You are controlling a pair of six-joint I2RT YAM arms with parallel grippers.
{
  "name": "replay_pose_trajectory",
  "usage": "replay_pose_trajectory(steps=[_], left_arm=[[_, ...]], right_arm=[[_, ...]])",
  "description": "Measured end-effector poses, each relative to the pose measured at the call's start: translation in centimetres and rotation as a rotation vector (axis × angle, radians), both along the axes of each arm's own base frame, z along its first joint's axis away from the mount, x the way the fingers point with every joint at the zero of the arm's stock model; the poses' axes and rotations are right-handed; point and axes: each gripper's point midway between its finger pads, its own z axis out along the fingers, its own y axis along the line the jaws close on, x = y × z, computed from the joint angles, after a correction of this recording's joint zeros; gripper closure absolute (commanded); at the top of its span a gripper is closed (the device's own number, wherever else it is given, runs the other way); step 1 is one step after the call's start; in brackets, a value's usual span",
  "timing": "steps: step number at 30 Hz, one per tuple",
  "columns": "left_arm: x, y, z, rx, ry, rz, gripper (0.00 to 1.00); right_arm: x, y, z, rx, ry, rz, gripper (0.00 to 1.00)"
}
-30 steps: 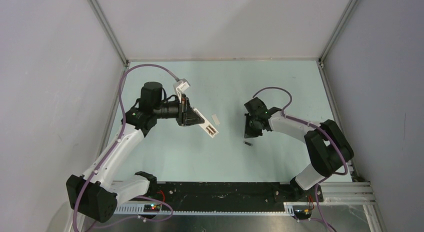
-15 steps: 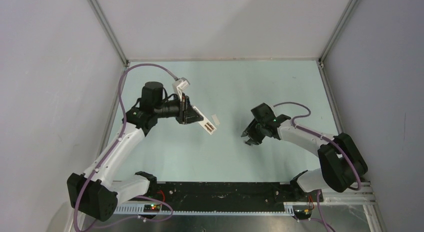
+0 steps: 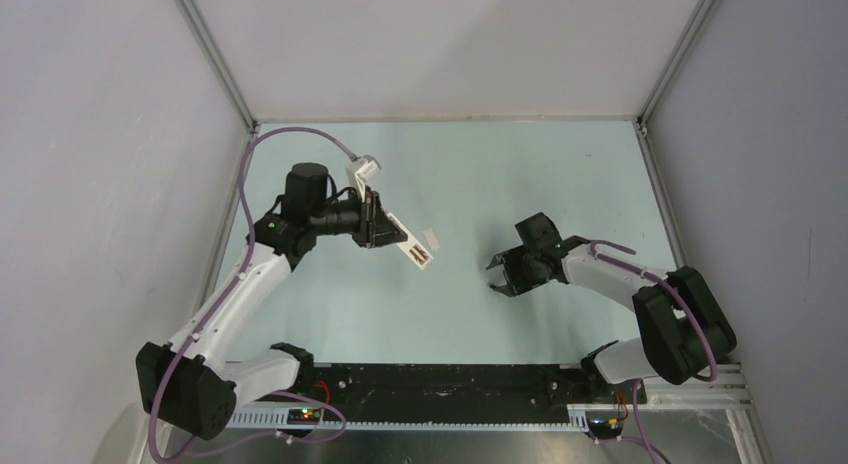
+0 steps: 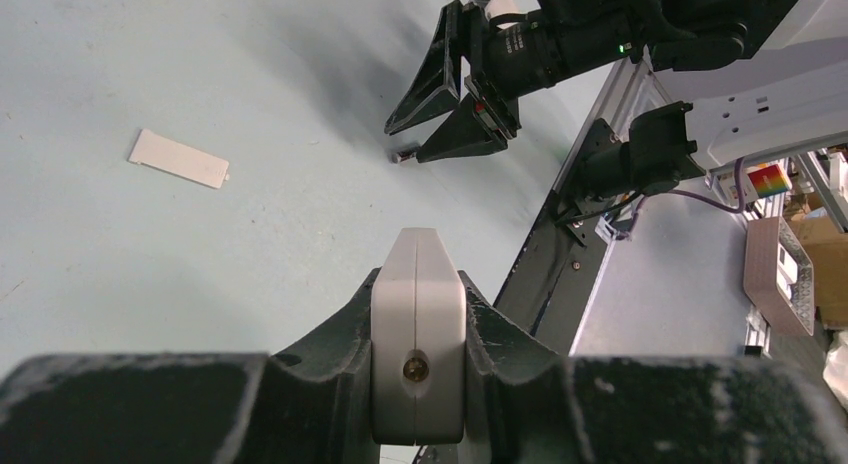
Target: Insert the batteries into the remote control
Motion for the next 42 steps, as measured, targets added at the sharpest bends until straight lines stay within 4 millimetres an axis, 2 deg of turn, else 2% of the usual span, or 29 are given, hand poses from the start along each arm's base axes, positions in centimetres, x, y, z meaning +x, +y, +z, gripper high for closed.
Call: replay_pose_trajectory(steps=[4,10,26,30,37,42], left_arm=[[0.1,0.0,-0.3,0.004,0.011,0.000,1.00],[0.2,-0.1,-0.5,0.007,0.019,0.000,1.00],[0.3,-0.1,-0.9,0.011,0.032,-0.001,1.00],[0.4,-0.2,-1.1,0.013,0.038,-0.001,1.00],[0.5,-0.2,-1.2,0.015,0.043,-0.001,1.00],[0.5,-0.2,-1.1,0.014,0.040,-0.001,1.00]], right_arm=[[-0.3,0.4,-0.8,0.041,0.058,-0.060,0.49],[-1.2,0.0,-2.0,0.051,0.123,-0.127,0.55],[-1.4,-1.6,-2.3,0.019,0.175,-0.263,0.60],[-1.6,-2.1,-2.4,0.011,0.195,-0.287,0.67],[-2.0,-2.3,-2.6,-0.010,0.246,-0.300,0.70],[-2.0,-2.1,-2.7,-0.014,0.272,-0.291,0.82]])
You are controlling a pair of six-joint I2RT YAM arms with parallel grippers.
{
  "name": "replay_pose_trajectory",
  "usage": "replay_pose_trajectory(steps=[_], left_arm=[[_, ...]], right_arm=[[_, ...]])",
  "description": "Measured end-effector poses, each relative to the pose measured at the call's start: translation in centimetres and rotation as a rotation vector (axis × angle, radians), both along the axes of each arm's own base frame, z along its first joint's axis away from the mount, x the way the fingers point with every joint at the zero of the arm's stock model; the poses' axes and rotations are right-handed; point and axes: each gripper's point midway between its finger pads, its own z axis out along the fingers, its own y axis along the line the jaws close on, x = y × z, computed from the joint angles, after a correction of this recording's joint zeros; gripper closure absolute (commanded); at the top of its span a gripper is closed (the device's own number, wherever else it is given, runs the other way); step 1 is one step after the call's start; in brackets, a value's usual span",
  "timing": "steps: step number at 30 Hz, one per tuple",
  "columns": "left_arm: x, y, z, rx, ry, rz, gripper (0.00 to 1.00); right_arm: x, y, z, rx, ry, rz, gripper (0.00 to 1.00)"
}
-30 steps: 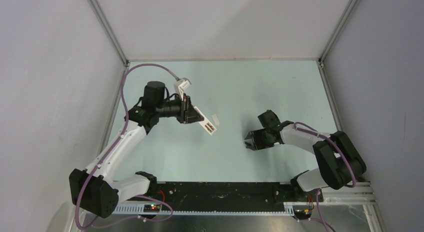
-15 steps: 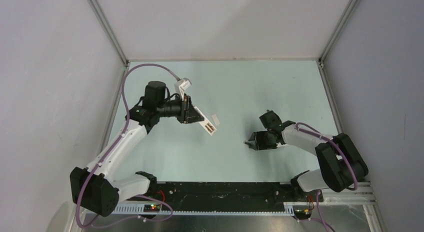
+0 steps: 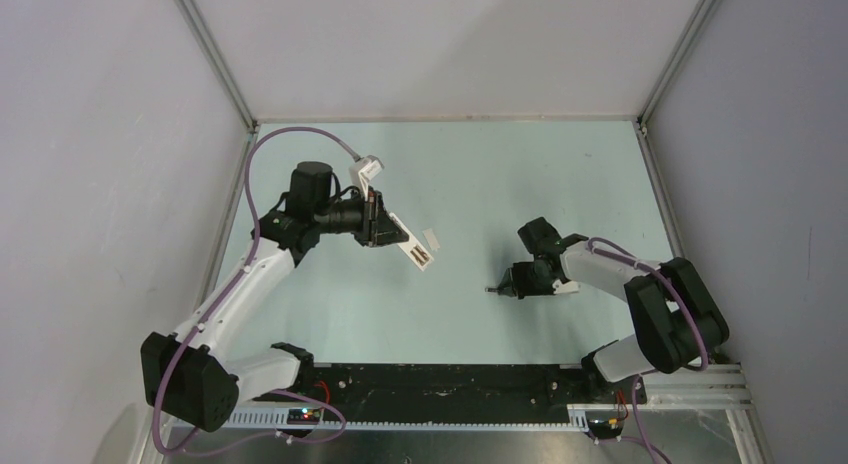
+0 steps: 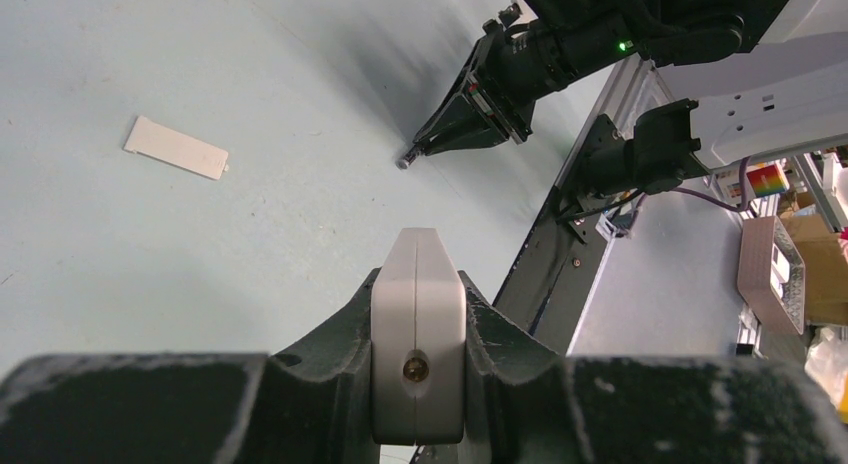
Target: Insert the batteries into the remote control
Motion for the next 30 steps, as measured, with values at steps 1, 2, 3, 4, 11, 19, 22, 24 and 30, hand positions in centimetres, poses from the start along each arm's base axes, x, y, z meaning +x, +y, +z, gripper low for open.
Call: replay_pose_trajectory(steps=[1,2,3,4,11,19,22,24,30], left_arm=[[0.0,0.0,0.0,0.000,-0.001,0.000,1.00],[0.0,0.0,0.0,0.000,-0.001,0.000,1.00],[0.0,0.0,0.0,0.000,-0.001,0.000,1.00],[0.0,0.0,0.0,0.000,0.000,0.000,1.00],[-0.1,-0.1,0.2,-0.005,-0.001,-0.006,1.00],[-0.3,-0.3,0.0,-0.015,0.021,-0.022,1.00],[-0.3,-0.4,-0.1,-0.016,0.030,-0.024,1.00],[-0.3,-0.4,-0.2,-0.020,0.041,-0.028,1.00],[-0.5,-0.8,-0.5,-0.020,0.062,-0.041,1.00]], right_arm=[[0.0,0.0,0.0,0.000,0.001,0.004,0.84],[0.0,0.0,0.0,0.000,0.000,0.007,0.87],[0.0,0.0,0.0,-0.001,-0.002,0.011,0.88],[0.0,0.0,0.0,-0.002,-0.006,0.017,0.90],[0.7,0.0,0.1,-0.029,-0.061,0.090,0.97],[3.6,-1.3,1.6,-0.181,-0.239,0.283,1.00],[4.4,-2.0,3.0,-0.239,-0.331,0.363,1.00],[4.8,-2.4,4.2,-0.273,-0.398,0.422,1.00],[5.7,-2.8,8.5,-0.355,-0.617,0.598,1.00]])
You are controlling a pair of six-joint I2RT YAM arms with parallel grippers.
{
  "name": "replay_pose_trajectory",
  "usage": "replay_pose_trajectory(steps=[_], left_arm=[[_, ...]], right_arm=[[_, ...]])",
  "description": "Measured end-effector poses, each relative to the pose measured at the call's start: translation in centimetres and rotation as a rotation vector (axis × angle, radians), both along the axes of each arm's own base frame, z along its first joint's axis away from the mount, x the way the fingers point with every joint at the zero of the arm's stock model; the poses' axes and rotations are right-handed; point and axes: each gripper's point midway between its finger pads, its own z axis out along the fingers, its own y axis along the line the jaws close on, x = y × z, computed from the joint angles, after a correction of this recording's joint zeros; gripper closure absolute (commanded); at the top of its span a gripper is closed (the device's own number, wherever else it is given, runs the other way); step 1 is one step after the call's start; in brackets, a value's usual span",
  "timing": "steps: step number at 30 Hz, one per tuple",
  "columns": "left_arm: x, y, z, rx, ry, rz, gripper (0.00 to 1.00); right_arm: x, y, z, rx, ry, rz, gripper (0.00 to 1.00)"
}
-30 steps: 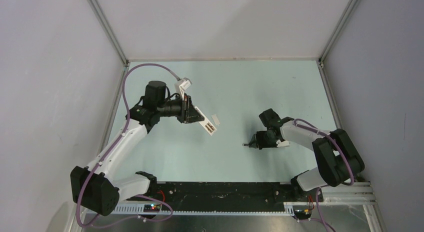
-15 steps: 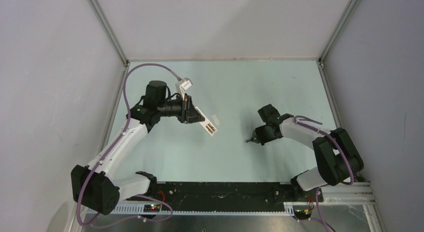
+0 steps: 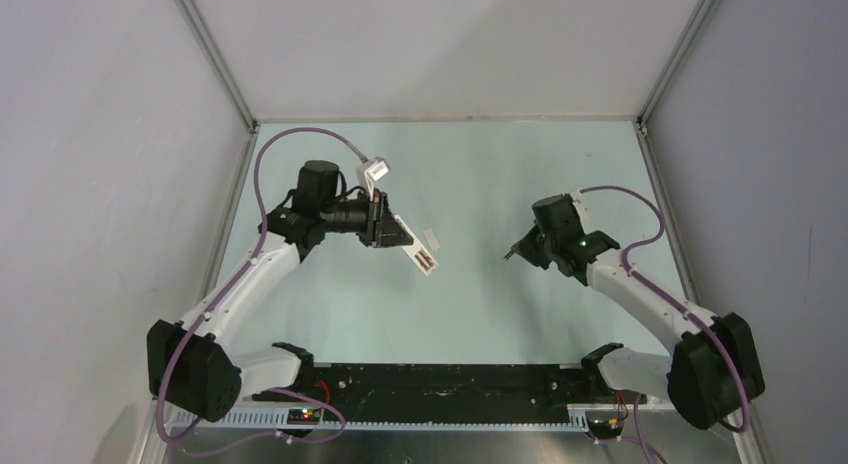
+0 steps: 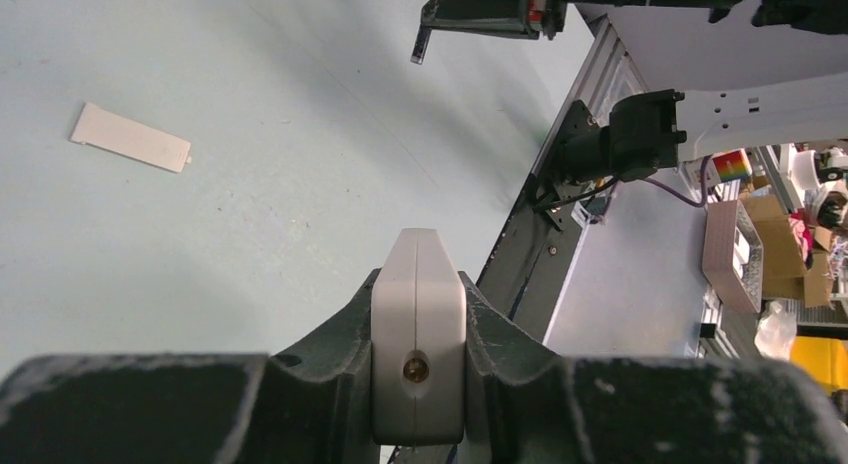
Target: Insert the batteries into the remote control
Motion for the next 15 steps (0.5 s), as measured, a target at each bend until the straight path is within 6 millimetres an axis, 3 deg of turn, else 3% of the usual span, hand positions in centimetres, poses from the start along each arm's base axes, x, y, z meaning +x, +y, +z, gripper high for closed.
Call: replay_pose_trajectory(steps=[6,15], left_arm=[[-0.3,-1.1,-0.1,0.000,0.026,-0.032,1.00],[-1.5,-3.2,2.5,-0.089,0.045,-0.176,1.00]], right_arm=[[-0.6,1.9,5.2,-0.040,-0.239,0.271,1.00],[-5.2,5.7,15.3,0.032,-0.604,0.599,1.00]])
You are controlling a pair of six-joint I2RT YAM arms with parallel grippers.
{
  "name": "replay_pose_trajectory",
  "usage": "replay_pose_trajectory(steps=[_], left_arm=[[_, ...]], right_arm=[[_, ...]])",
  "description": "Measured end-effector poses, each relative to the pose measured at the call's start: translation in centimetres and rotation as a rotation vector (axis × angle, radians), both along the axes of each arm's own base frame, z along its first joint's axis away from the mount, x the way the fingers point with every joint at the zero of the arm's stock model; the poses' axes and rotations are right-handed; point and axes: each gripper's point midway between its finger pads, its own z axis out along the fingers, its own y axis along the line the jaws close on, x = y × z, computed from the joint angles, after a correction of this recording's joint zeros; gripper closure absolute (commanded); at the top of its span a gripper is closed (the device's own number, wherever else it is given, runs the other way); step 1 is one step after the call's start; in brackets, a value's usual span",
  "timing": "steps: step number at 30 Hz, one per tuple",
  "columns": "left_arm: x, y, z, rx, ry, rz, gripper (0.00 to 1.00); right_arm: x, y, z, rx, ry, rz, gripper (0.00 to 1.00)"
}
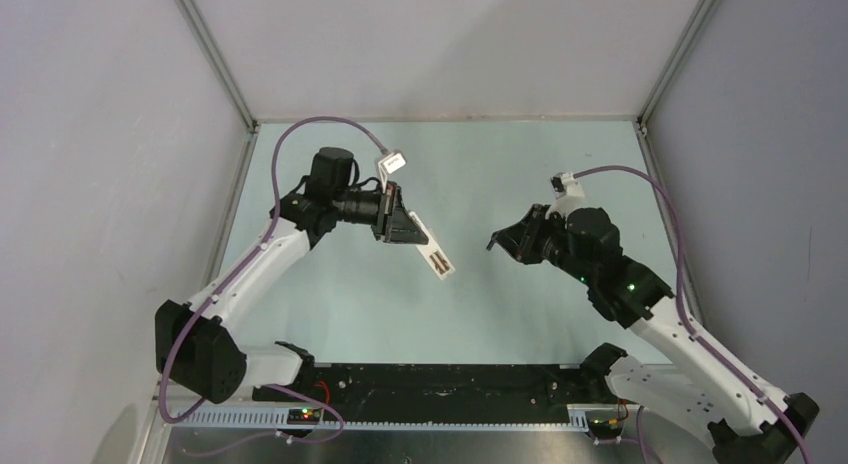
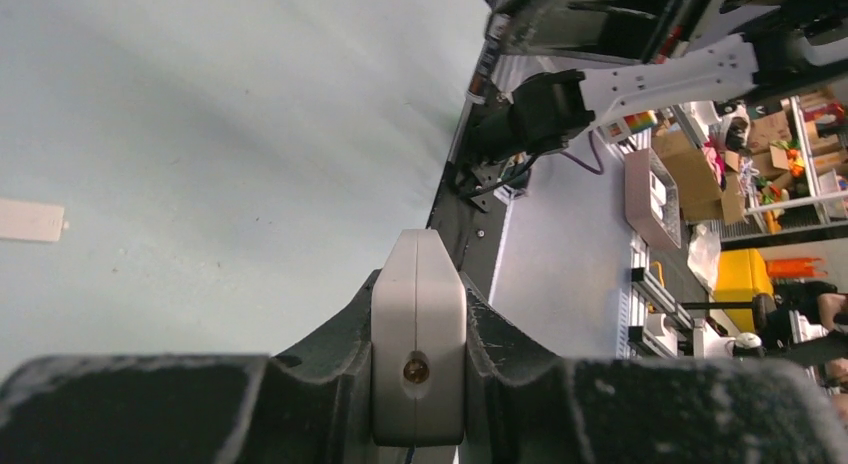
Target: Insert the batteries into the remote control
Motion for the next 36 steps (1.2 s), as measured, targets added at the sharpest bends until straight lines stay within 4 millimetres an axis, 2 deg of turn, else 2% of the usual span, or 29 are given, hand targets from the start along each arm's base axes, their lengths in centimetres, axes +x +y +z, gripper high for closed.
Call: replay_pose_trajectory(steps=[3,6,11,16,21,29,36], left_arm=[[-0.2,-0.3,1.1,-0.029,-0.008,-0.032,1.00],[-0.2,-0.5,1.4,-0.039,-0.006,-0.048,1.00],[0.5,-1.1,1.1,-0.035,0.050,-0.044,1.00],[0.6,-1.4,0.3,-0.027,0.146,-0.034,1.00],[-0.4,-1.8,0.8,-0.049,0.214,-0.068,1.00],[-1.4,-1.8,1.4,-0.079,0.237,-0.122,1.00],[-1.6,-1.9,1.4,-0.086,0.236,-0.143,1.00]], right_arm=[[-1.7,1.2,2.9,0.017,-0.096,0.097,1.00],[-3.5,3.0,4.8,0.006,-0.167,0.211,1.00],[-5.1,5.8,6.0,-0.054,-0.244,0.347,1.00],[-5.0,7.4,5.4,-0.139,-0.263,0.415,1.00],[-5.2,8.0,4.7,-0.207,-0.269,0.461,1.00],[-6.0,9.4,3.6,-0.287,-0.274,0.532,1.00],[-5.8,9.4,2.5,-0.338,-0.259,0.532,1.00]])
